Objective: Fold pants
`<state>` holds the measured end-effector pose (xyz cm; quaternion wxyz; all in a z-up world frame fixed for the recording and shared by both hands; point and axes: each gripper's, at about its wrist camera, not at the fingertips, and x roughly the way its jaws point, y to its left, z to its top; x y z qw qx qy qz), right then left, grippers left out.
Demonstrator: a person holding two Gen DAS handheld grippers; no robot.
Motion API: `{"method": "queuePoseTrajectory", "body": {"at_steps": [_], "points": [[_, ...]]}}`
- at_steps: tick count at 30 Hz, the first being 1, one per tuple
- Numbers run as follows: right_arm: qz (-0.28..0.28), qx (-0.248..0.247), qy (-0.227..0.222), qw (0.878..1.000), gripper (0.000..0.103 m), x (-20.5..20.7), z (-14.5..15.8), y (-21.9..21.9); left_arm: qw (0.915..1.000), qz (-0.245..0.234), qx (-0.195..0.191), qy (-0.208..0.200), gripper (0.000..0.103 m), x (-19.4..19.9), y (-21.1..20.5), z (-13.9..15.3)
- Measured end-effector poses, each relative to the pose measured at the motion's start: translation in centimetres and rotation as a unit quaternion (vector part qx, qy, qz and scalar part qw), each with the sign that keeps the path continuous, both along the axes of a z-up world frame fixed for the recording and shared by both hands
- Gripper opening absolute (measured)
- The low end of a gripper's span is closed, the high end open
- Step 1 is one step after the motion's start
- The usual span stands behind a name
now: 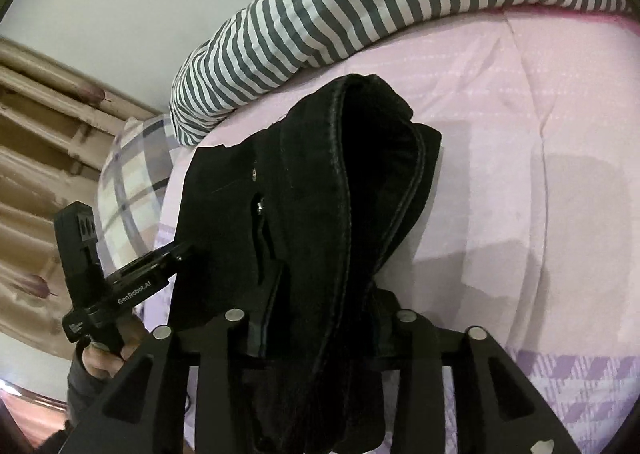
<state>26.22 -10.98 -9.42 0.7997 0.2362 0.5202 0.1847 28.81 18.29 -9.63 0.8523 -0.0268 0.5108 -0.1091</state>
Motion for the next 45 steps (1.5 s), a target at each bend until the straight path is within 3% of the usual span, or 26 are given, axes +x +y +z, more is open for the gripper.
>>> {"method": "queuePoseTrajectory", "body": {"at_steps": [4,19,30,34,38,45], "points": [[-0.005,-0.032,-0.011,0.999,0.047,-1.0,0.3,0.1,0.9997,0.002,0.024,-0.009,0.051,-1.4,-0.1,0.0],[-0.006,-0.100,-0.049,0.994,0.051,-6.8,2.1,-0.9,0.9934,0.035,0.105,-0.033,0.052,-10.0,-0.7,2.1],[-0.008,-0.150,-0.052,0.987,0.054,-7.0,1.4,-0.1,0.9897,0.051,0.112,-0.073,0.059,-15.1,-1.7,5.7],[-0.008,-0.195,-0.065,0.979,0.057,-7.2,1.9,1.1,0.9884,0.056,0.113,-0.085,0.068,-16.8,-2.1,6.4],[-0.020,-0.223,-0.074,0.972,0.064,-7.4,2.5,1.6,0.9872,0.070,0.112,-0.089,0.071,-17.9,-2.0,6.7],[-0.018,-0.249,-0.126,0.960,0.071,-9.9,4.8,3.5,0.9855,0.091,0.113,-0.088,0.071,-18.8,-1.5,6.3]]}}
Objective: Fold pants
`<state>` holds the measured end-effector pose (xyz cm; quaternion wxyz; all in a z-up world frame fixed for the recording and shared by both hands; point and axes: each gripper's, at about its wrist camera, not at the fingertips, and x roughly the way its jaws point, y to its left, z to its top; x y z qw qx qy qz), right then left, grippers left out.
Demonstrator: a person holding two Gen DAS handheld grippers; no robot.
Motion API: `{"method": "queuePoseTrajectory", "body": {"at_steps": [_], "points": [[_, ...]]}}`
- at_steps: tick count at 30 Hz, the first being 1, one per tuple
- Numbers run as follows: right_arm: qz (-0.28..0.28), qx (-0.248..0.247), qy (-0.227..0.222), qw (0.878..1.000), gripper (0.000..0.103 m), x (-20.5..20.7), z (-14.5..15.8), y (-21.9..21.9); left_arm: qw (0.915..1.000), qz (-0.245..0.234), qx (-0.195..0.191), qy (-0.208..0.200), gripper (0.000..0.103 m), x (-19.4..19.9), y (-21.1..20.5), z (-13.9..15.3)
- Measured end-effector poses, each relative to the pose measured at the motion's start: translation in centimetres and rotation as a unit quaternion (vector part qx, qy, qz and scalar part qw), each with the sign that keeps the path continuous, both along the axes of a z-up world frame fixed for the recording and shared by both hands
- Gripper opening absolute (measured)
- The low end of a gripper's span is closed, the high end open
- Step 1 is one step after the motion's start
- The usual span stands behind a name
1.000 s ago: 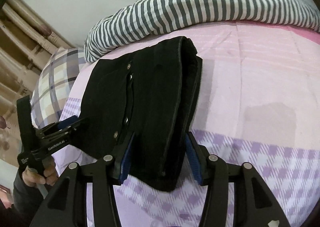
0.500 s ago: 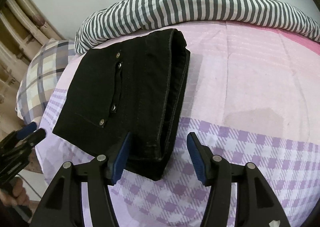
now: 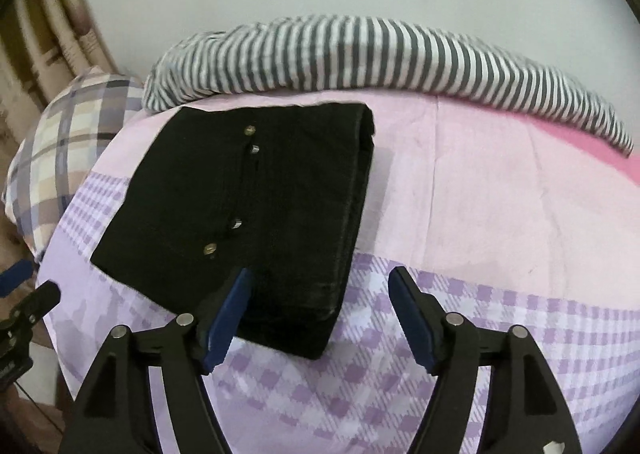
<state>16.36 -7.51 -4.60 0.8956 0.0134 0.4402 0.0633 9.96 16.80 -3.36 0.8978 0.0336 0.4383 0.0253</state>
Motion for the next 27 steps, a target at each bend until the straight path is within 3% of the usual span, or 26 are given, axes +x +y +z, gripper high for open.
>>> {"method": "queuePoseTrajectory", "body": {"at_steps": [12,27], "points": [[0.018,-0.002,-0.036,0.999,0.092,-4.5,2.8,4.1,1.0000,0.005,-0.005,-0.003,0.071,-0.5,0.2,0.0],[0.026,-0.024,-0.041,0.999,0.095,-5.9,2.5,6.0,0.9999,0.000,0.010,-0.003,0.071,-0.8,-0.4,-0.4]]}}
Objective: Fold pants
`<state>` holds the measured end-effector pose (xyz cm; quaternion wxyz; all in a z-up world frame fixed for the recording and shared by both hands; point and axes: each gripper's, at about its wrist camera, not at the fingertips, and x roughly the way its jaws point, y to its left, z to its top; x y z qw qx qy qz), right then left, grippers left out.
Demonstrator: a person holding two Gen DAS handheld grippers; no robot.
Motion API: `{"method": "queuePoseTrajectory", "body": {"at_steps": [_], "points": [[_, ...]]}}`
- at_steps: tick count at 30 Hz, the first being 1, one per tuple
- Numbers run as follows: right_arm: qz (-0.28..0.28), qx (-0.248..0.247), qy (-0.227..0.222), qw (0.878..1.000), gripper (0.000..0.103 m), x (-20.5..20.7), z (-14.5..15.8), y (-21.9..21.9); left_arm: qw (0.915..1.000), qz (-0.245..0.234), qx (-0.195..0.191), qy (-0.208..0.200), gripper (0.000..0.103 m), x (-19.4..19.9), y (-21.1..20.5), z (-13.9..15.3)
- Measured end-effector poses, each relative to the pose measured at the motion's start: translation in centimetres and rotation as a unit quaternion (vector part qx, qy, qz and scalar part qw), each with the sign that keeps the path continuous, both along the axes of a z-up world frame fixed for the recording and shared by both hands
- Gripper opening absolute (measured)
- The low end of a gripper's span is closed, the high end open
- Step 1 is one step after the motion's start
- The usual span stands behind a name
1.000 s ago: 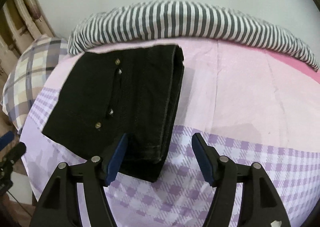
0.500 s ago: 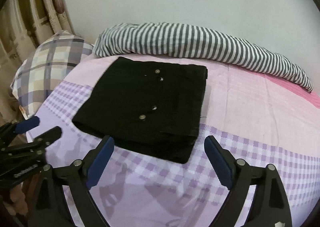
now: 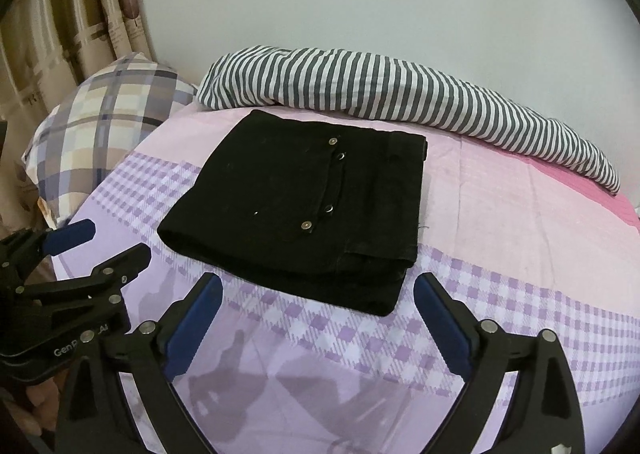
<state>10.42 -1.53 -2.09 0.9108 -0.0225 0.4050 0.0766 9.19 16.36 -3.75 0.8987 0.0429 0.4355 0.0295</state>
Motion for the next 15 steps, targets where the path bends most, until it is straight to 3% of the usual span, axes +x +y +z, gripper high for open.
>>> {"method": "queuePoseTrajectory", "body": {"at_steps": [15], "points": [[-0.002,-0.001,0.007,1.000,0.095,-0.03,-0.38,0.09,1.0000,-0.002,0.003,0.001,0.071,-0.09,-0.18,-0.15]]}}
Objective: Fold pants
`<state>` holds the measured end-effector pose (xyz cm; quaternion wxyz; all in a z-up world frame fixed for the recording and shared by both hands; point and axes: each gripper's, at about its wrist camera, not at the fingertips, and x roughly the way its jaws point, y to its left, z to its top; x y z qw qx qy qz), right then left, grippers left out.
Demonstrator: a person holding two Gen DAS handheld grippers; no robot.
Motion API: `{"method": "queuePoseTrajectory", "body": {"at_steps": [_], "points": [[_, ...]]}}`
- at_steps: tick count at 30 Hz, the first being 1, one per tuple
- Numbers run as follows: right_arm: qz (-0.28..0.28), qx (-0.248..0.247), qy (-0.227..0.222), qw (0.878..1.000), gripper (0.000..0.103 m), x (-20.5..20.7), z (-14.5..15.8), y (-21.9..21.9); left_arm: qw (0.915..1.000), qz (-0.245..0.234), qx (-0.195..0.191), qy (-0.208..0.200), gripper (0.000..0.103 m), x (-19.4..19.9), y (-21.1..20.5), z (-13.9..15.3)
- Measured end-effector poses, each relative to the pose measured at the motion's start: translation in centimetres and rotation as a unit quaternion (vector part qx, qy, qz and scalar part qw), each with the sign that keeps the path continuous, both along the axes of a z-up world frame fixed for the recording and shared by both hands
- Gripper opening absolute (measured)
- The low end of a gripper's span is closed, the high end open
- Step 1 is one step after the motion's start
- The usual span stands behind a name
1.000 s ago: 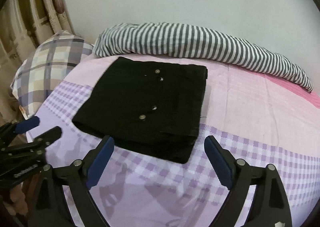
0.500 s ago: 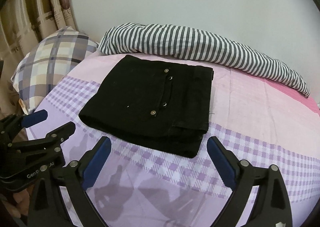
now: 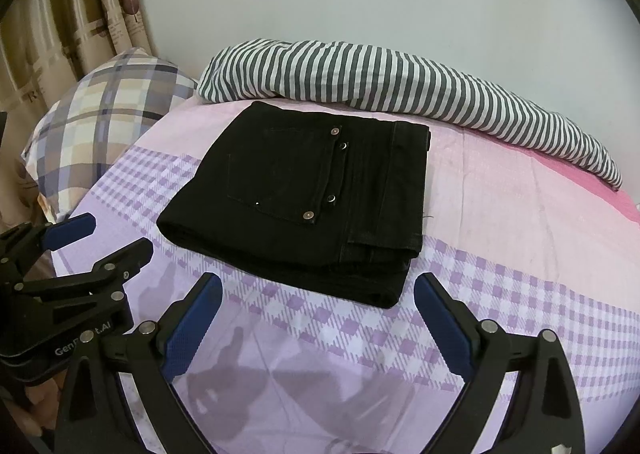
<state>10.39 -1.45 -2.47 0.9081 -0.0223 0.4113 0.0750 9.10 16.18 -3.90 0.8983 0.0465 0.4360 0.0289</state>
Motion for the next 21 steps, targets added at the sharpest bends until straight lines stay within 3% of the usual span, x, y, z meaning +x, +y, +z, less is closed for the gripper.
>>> {"method": "queuePoseTrajectory", "body": {"at_steps": [21], "points": [[-0.004,0.001,0.004,1.000,0.095,-0.11,-0.01,0.05,0.9999,-0.006,0.010,-0.003,0.071,0.23,0.14,0.16]]}}
